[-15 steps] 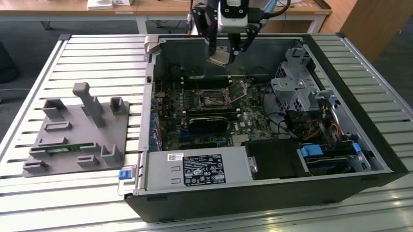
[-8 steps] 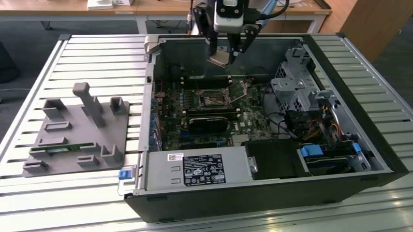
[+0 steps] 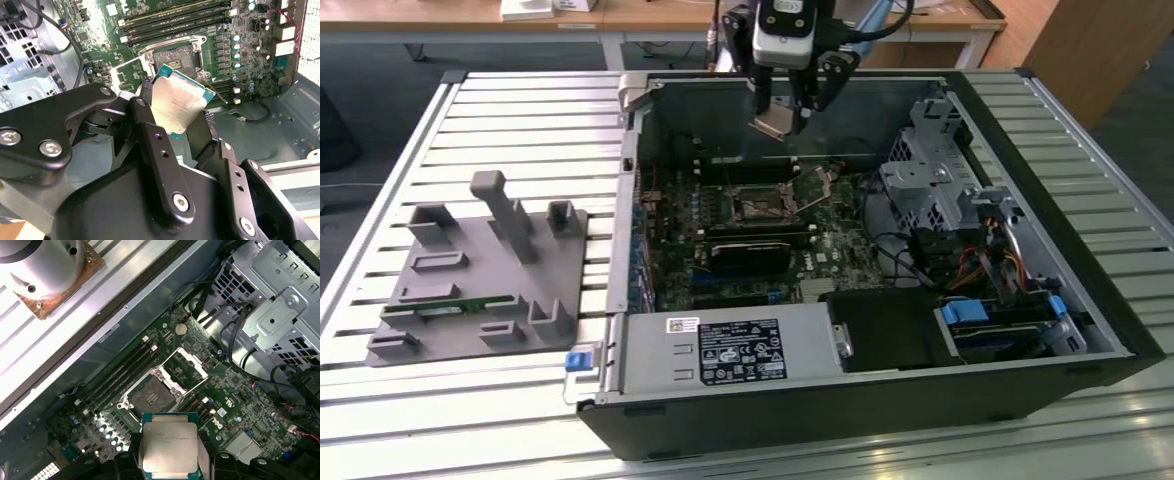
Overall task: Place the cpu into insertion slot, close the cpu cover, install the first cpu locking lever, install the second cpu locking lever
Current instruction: 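Place the cpu into insertion slot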
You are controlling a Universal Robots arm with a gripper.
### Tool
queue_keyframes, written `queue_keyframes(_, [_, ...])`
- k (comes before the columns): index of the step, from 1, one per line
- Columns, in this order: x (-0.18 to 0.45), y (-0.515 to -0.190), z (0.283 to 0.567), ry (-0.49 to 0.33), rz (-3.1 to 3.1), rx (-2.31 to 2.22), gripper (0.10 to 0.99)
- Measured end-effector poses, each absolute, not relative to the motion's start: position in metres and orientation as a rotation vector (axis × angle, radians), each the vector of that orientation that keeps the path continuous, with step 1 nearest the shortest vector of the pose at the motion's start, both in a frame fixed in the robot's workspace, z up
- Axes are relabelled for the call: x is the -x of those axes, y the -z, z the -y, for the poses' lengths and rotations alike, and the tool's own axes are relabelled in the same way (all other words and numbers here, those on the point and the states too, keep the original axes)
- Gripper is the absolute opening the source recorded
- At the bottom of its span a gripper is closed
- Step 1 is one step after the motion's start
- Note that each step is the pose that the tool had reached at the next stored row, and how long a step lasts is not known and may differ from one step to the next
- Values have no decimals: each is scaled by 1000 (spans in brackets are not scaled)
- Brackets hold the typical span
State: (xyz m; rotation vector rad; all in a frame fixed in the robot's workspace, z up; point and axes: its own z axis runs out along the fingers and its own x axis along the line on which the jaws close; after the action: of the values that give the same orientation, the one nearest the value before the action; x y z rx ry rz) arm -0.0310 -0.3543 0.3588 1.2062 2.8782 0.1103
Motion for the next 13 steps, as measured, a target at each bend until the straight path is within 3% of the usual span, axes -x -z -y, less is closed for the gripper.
queue_keyframes(13, [31, -356, 354, -100, -2760, -1440, 525])
